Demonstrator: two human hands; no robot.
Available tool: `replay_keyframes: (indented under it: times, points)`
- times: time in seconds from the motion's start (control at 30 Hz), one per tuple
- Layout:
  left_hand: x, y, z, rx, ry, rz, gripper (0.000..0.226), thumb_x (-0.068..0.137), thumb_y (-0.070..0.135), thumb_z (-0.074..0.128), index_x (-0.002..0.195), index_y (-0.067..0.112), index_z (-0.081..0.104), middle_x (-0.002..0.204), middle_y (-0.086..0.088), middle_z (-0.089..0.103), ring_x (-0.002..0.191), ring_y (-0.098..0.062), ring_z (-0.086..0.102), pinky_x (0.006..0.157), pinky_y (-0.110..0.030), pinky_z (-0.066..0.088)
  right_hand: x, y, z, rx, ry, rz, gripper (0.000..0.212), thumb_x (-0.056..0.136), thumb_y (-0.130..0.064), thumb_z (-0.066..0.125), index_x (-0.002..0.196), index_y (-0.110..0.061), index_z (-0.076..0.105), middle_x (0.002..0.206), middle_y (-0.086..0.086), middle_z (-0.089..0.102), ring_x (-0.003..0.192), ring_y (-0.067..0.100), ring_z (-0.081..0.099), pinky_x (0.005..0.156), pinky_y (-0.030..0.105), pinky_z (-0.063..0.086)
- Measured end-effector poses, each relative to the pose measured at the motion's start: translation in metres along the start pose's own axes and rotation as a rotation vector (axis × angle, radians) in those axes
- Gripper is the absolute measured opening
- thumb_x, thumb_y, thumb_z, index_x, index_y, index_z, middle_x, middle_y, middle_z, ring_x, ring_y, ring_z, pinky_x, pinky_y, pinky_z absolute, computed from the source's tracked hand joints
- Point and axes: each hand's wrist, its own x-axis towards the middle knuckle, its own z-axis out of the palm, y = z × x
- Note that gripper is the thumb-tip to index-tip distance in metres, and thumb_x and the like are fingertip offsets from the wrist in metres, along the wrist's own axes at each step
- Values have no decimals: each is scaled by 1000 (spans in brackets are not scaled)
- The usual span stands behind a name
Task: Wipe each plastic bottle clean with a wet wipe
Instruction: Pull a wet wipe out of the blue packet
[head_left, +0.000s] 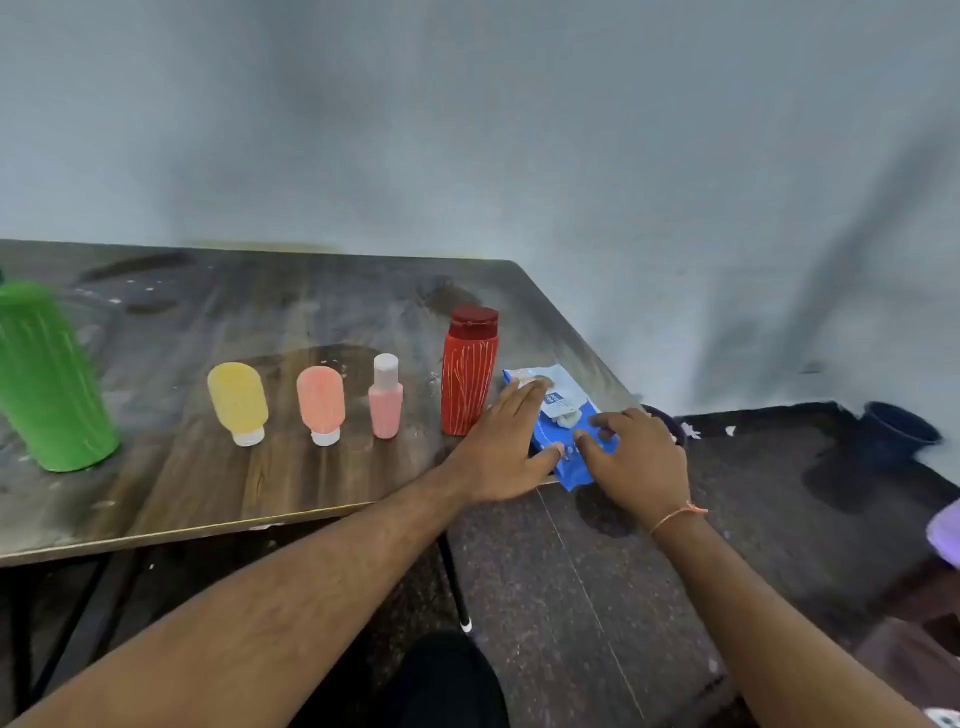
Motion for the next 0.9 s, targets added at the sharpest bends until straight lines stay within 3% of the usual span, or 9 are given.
replay_keyframes:
  times: [0.17, 0.27, 0.4, 0.53, 0.7, 0.9]
  points:
    - [20, -17, 14, 42, -36, -40, 82, 100, 37, 53, 168, 20, 9, 176, 6, 8, 162, -15, -6, 132, -49, 12, 23, -15, 3, 98, -184, 151, 18, 97, -51, 68, 94, -34, 72, 83, -15, 71, 88, 12, 68, 78, 30, 51]
    - [22, -19, 20, 144, -54, -39, 79, 99, 38, 48, 168, 29, 11, 175, 9, 12, 162, -18, 4, 130, -49, 15, 30, -17, 10, 114, -225, 180, 30, 100, -48, 63, 89, -22, 75, 84, -7, 76, 85, 18, 70, 77, 33, 53]
    - [28, -23, 26, 259, -65, -38, 75, 96, 45, 42, 166, 36, 17, 173, 12, 20, 155, -21, 21, 125, -49, 22, 36, -11, 22, 153, -231, 201, 27, 97, -41, 64, 84, -21, 76, 79, -4, 75, 80, 20, 70, 77, 38, 57]
    - [34, -24, 31, 333, -77, -71, 75, 93, 51, 36, 165, 35, 22, 172, 14, 24, 151, -21, 24, 124, -48, 25, 34, -4, 30, 208, -215, 224, 24, 96, -37, 66, 84, -20, 76, 76, -4, 75, 78, 21, 70, 73, 38, 56]
    - [37, -27, 35, 385, -78, -84, 76, 91, 53, 29, 164, 33, 26, 170, 14, 29, 148, -21, 28, 122, -49, 26, 30, -2, 33, 267, -186, 229, 14, 97, -40, 69, 85, -34, 71, 81, -12, 74, 80, 16, 69, 77, 35, 55]
    - [39, -25, 35, 434, -106, -103, 74, 93, 53, 24, 164, 35, 27, 170, 15, 26, 151, -21, 24, 124, -48, 23, 27, 8, 31, 406, -188, 252, 16, 96, -34, 74, 83, -26, 74, 72, -13, 70, 72, 10, 65, 70, 30, 45]
